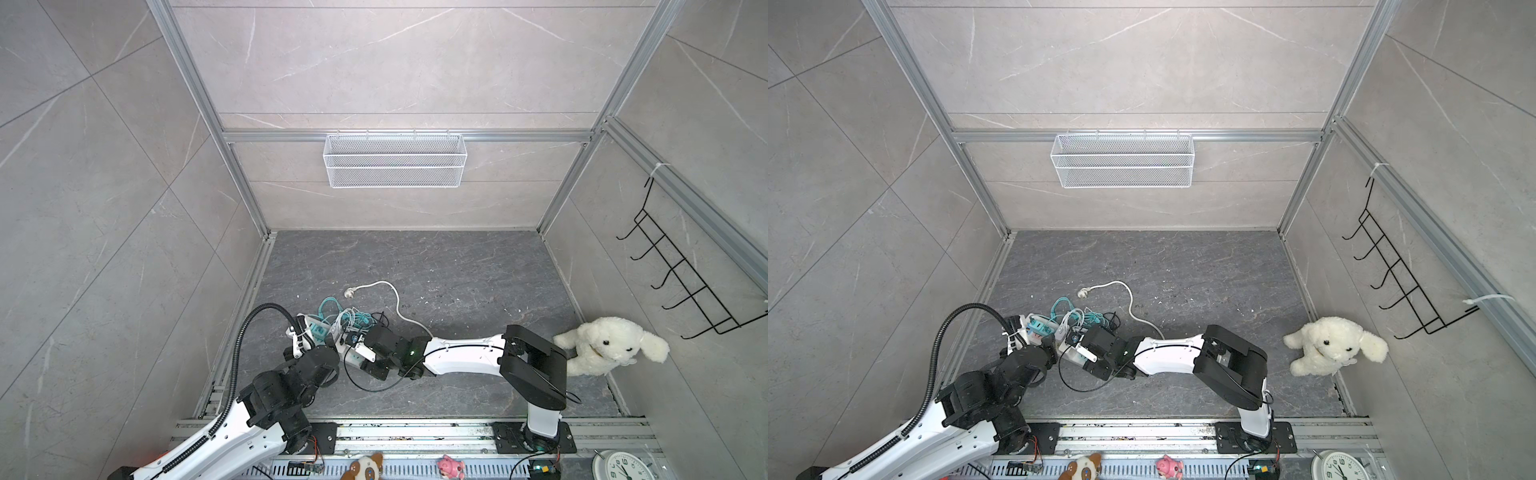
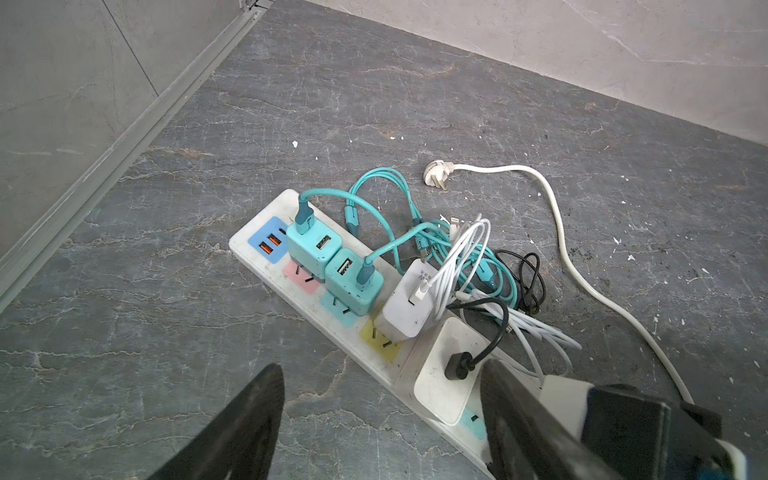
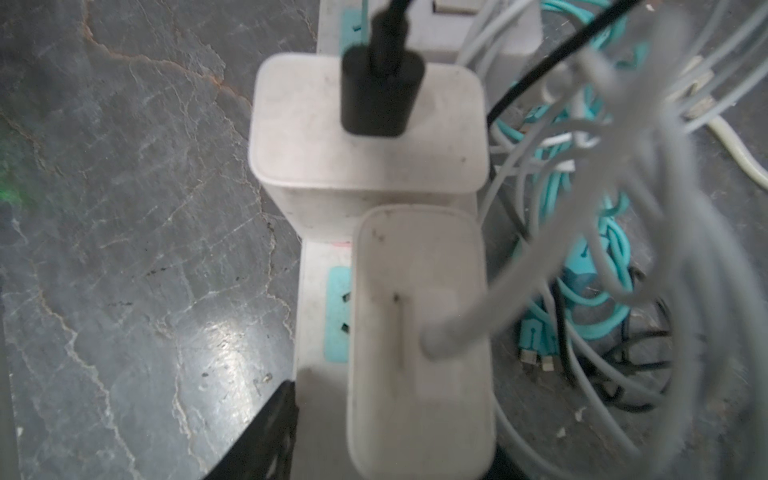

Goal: Insert the plug

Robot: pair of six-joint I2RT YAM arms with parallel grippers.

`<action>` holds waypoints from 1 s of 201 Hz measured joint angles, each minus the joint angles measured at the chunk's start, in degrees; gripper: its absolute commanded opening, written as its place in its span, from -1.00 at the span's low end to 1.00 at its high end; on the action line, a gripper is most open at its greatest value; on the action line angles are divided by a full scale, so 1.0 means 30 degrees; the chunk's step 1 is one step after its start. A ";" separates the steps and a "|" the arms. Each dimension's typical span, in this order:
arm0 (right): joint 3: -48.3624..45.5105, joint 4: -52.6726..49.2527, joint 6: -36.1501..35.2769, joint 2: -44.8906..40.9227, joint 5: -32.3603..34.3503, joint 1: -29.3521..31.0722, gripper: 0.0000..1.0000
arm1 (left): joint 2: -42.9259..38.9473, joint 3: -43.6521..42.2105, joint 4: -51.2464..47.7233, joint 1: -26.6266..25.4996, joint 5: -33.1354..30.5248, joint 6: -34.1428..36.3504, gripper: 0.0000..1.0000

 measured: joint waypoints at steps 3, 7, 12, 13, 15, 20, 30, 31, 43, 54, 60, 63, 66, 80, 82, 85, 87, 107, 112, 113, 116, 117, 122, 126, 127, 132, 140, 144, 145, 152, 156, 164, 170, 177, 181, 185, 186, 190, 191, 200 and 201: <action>-0.0051 -0.0022 -0.0007 -0.0080 0.0000 0.0000 0.15 | 0.0029 0.0000 0.0029 0.0000 -0.0058 0.0007 0.60; -0.0160 -0.0073 -0.0007 -0.0240 0.0022 0.0000 0.15 | 0.0080 0.0000 0.0044 0.0000 -0.0109 0.0022 0.62; -0.0299 -0.0124 0.0000 -0.0452 0.0073 -0.0007 0.16 | 0.0153 0.0000 0.0102 0.0000 -0.0175 0.0073 0.63; -0.0350 -0.0124 -0.0007 -0.0517 0.0073 -0.0007 0.17 | 0.0168 0.0000 0.0117 0.0000 -0.0197 0.0080 0.64; -0.0408 -0.0138 -0.0007 -0.0597 0.0080 -0.0007 0.17 | 0.0204 0.0000 0.0138 -0.0007 -0.0240 0.0080 0.64; -0.0605 -0.0211 -0.0007 -0.0940 0.0160 -0.0007 0.18 | 0.0284 0.0000 0.0219 0.0000 -0.0364 0.0182 0.67; -0.0889 -0.0386 -0.0007 -0.1574 0.0262 -0.0007 0.19 | 0.0437 -0.0007 0.0452 0.0000 -0.0627 0.0364 0.71; -0.0911 -0.0415 -0.0007 -0.1632 0.0270 -0.0015 0.20 | 0.0459 -0.0007 0.0488 0.0007 -0.0663 0.0430 0.72; -0.1209 -0.0561 -0.0007 -0.2543 0.0350 -0.0051 0.22 | 0.0590 -0.0007 0.0743 0.0044 -0.1042 0.0736 0.75; -0.1413 -0.0692 -0.0007 -0.3395 0.0466 -0.0138 0.23 | 0.0627 -0.0015 0.1202 0.0146 -0.1435 0.1275 0.80; -0.1494 -0.0736 -0.0007 -0.3854 0.0517 -0.0204 0.24 | 0.0627 -0.0029 0.1501 0.0226 -0.1639 0.1639 0.82; -0.1530 -0.0743 -0.0007 -0.4065 0.0546 -0.0233 0.25 | 0.0627 -0.0029 0.1661 0.0270 -0.1719 0.1763 0.82; -0.1566 -0.0758 -0.0007 -0.4306 0.0576 -0.0277 0.25 | 0.0627 -0.0029 0.1829 0.0342 -0.1807 0.1989 0.83; -0.1800 -0.0772 0.0000 -0.5406 0.0634 -0.0554 0.28 | 0.0627 -0.0044 0.2732 0.0743 -0.2135 0.3024 0.88; -0.1843 -0.0772 0.0000 -0.5552 0.0634 -0.0597 0.28 | 0.0627 -0.0051 0.2885 0.0816 -0.2157 0.3140 0.89; -0.1902 -0.0772 0.0007 -0.5785 0.0641 -0.0678 0.29 | 0.0627 -0.0058 0.3111 0.0918 -0.2200 0.3373 0.90; -0.1931 -0.0772 0.0007 -0.5887 0.0634 -0.0729 0.29 | 0.0627 -0.0066 0.3264 0.1020 -0.2237 0.3570 0.91; -0.2273 -0.0780 0.0182 -0.7198 0.0721 -0.1494 0.29 | 0.0692 -0.0189 0.4758 0.2208 -0.2302 0.5064 0.96; -0.2302 -0.0780 0.0277 -0.7468 0.0831 -0.1734 0.29 | 0.0750 -0.0248 0.5158 0.2594 -0.2251 0.5457 0.97; -0.2310 -0.0780 0.0291 -0.7497 0.0845 -0.1763 0.29 | 0.0758 -0.0255 0.5202 0.2652 -0.2229 0.5508 0.97; -0.2317 -0.0780 0.0321 -0.7628 0.0889 -0.1894 0.29 | 0.0809 -0.0291 0.5464 0.2922 -0.2127 0.5778 0.97; -0.2317 -0.0780 0.0357 -0.7701 0.0954 -0.1967 0.29 | 0.0823 -0.0299 0.5515 0.2994 -0.2098 0.5836 0.97; -0.2324 -0.0780 0.0474 -0.7927 0.1137 -0.2229 0.29 | 0.0925 -0.0350 0.5880 0.3461 -0.1902 0.6215 0.97; -0.2324 -0.0765 0.0612 -0.8094 0.1290 -0.2433 0.29 | 0.1049 -0.0401 0.6156 0.3861 -0.1741 0.6528 0.99; -0.2324 -0.0765 0.0634 -0.8116 0.1304 -0.2477 0.29 | 0.1071 -0.0408 0.6207 0.3942 -0.1698 0.6594 0.98; -0.2324 -0.0750 0.0765 -0.8327 0.1515 -0.2761 0.30 | 0.1260 -0.0466 0.6601 0.4495 -0.1421 0.6980 0.99; -0.2331 -0.0714 0.0984 -0.8582 0.1836 -0.3169 0.30 | 0.1537 -0.0583 0.7191 0.5246 -0.1020 0.7512 0.99; -0.2361 -0.0663 0.1144 -0.8728 0.2084 -0.3424 0.33 | 0.1698 -0.0678 0.7599 0.5646 -0.0831 0.7796 0.99; -0.2368 -0.0648 0.1180 -0.8757 0.2149 -0.3475 0.33 | 0.1734 -0.0699 0.7679 0.5712 -0.0801 0.7861 0.99; -0.2463 -0.0539 0.1435 -0.9005 0.2667 -0.3883 0.35 | 0.1982 -0.0903 0.8313 0.6266 -0.0459 0.8320 0.99; -0.2528 -0.0495 0.1625 -0.9129 0.2965 -0.4131 0.35 | 0.2171 -0.1071 0.8779 0.6564 -0.0321 0.8663 0.99; -0.2674 -0.0452 0.1960 -0.9384 0.3694 -0.4612 0.41 | 0.2463 -0.1384 0.9602 0.7002 0.0015 0.9209 0.99; -0.2812 -0.0372 0.2259 -0.9551 0.4379 -0.4976 0.45 | 0.2710 -0.1654 1.0280 0.7264 0.0168 0.9610 0.99; -0.2994 -0.0255 0.2535 -0.9748 0.5260 -0.5399 0.50 | 0.2994 -0.1989 1.1096 0.7541 0.0393 1.0069 0.99; -0.3082 -0.0197 0.2754 -0.9828 0.5654 -0.5588 0.52 | 0.3147 -0.2164 1.1533 0.7679 0.0495 1.0309 0.99; -0.3220 -0.0095 0.2849 -0.9938 0.6142 -0.5829 0.54 | 0.3351 -0.2375 1.2043 0.7839 0.0568 1.0579 0.99; -0.3242 -0.0095 0.2885 -0.9952 0.6244 -0.5865 0.55 | 0.3388 -0.2412 1.2123 0.7868 0.0597 1.0615 0.99; -0.3381 0.0000 0.3096 -1.0054 0.6856 -0.6127 0.58 | 0.3621 -0.2586 1.2568 0.8014 0.0648 1.0856 0.99; -0.3402 0.0022 0.3096 -1.0076 0.6936 -0.6164 0.59 | 0.3694 -0.2659 1.2699 0.8065 0.0670 1.0907 0.99; -0.3636 0.0117 0.3432 -1.0236 0.8153 -0.6594 0.64 | 0.4262 -0.3053 1.3784 0.8422 0.0831 1.1409 0.99; -0.3672 0.0138 0.3555 -1.0258 0.8364 -0.6674 0.65 | 0.4313 -0.3082 1.3879 0.8451 0.0845 1.1446 0.99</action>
